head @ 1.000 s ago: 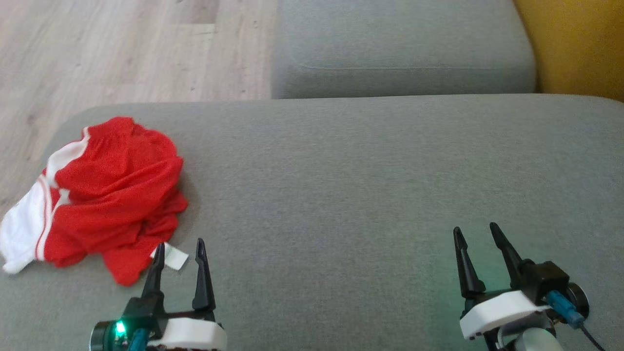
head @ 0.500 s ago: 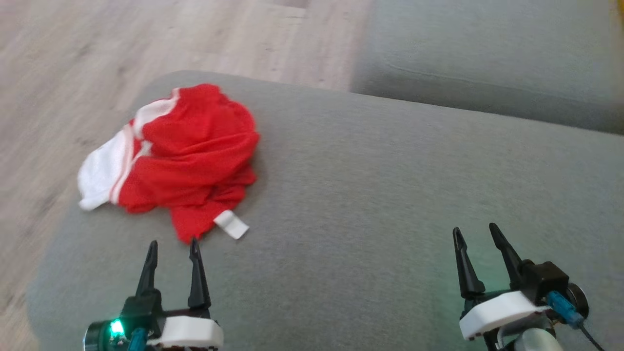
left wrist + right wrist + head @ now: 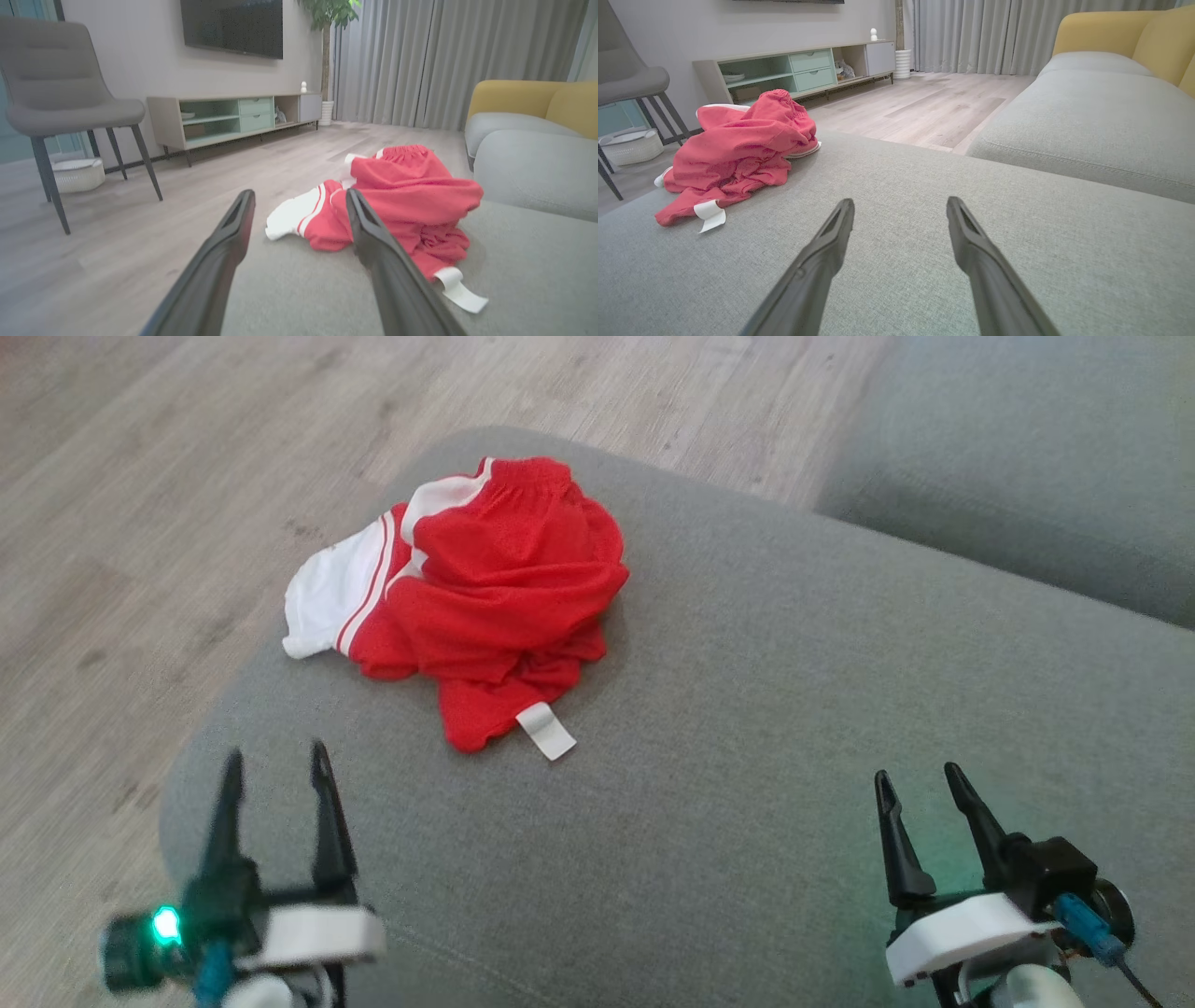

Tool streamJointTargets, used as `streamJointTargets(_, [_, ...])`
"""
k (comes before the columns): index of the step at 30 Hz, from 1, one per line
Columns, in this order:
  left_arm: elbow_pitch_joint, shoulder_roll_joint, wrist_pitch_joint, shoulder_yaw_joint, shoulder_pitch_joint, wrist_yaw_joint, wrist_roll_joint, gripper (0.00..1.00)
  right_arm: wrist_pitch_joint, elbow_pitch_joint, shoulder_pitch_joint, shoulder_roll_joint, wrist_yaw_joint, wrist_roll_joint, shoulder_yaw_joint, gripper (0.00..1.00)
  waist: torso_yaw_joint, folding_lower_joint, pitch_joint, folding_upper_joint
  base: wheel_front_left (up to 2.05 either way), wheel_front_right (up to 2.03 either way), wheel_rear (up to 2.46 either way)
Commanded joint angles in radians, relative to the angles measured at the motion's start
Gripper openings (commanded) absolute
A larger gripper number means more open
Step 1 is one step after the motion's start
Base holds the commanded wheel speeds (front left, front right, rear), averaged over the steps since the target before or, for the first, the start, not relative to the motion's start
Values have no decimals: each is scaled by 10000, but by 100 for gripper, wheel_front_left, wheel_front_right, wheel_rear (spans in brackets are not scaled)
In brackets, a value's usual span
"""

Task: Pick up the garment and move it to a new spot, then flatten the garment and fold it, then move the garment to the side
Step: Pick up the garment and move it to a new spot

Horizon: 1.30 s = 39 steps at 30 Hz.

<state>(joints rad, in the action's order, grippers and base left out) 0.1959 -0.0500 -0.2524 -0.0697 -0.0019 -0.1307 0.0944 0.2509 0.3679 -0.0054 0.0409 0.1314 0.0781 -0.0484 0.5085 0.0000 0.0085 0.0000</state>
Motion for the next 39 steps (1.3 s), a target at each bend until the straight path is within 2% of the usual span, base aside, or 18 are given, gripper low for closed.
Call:
streamJointTargets(1, [-558,-223,-93,427,-992,136,-178,100,109,-309,-214,93,-7,-202,-136,100,123,0,289,0,0,0,0])
streamJointTargets(5, [-998,-606,-93,443,-2310,514,-593,100,109,-372,-455,93,-7,-826,56,100,170,0,996,0,0,0,0])
streamJointTargets(8, [-576,-869,-93,340,-3643,1064,-540,100,109,-449,-633,93,-7,-1307,292,100,140,0,1637,0,0,0,0])
streamJointTargets(9, [-576,-869,-93,340,-3643,1064,-540,100,109,-449,-633,93,-7,-1307,292,100,140,0,1637,0,0,0,0])
streamJointTargets(14, [1846,-1142,86,-47,-6427,1891,-479,100,109,-685,-1010,273,-7,-2087,666,100,-57,0,2673,0,0,0,0])
streamJointTargets(18, [4169,-1232,1493,-361,-8728,2105,-582,100,109,-941,-1261,548,-7,-2243,893,100,-389,0,3210,0,0,0,0])
streamJointTargets(23, [6763,-1318,3701,-670,-10609,2487,-230,100,109,-1214,-1396,696,-7,-2256,1078,100,-918,0,3547,0,0,0,0])
streamJointTargets(28, [8588,-1329,5088,-994,-11292,2603,610,100,109,-1378,-1441,725,-7,-2283,1167,100,-1317,0,3778,0,0,0,0])
streamJointTargets(31, [8978,-1216,5509,-1533,-11243,2609,1557,100,109,-1424,-1439,731,-7,-2286,1242,100,-1390,0,3934,0,0,0,0])
streamJointTargets(33, [9041,-1332,5575,-1813,-11088,2610,2171,100,109,-1444,-1463,731,-7,-2302,1283,100,-1414,0,4020,0,0,0,0])
streamJointTargets(34, [9045,-1439,5568,-2014,-10992,2610,2368,48,109,-1453,-1495,723,-7,-2309,1317,100,-1422,0,4062,0,0,0,0])
streamJointTargets(36, [8952,-1631,5376,-2386,-10857,2611,2726,0,109,-1462,-1574,687,-7,-2312,1421,100,-1417,0,4130,0,0,0,0])
streamJointTargets(39, [8415,-1878,4693,-3156,-10813,2612,3231,0,109,-1422,-1636,646,-7,-2350,1479,100,-1359,0,4137,0,0,0,0])
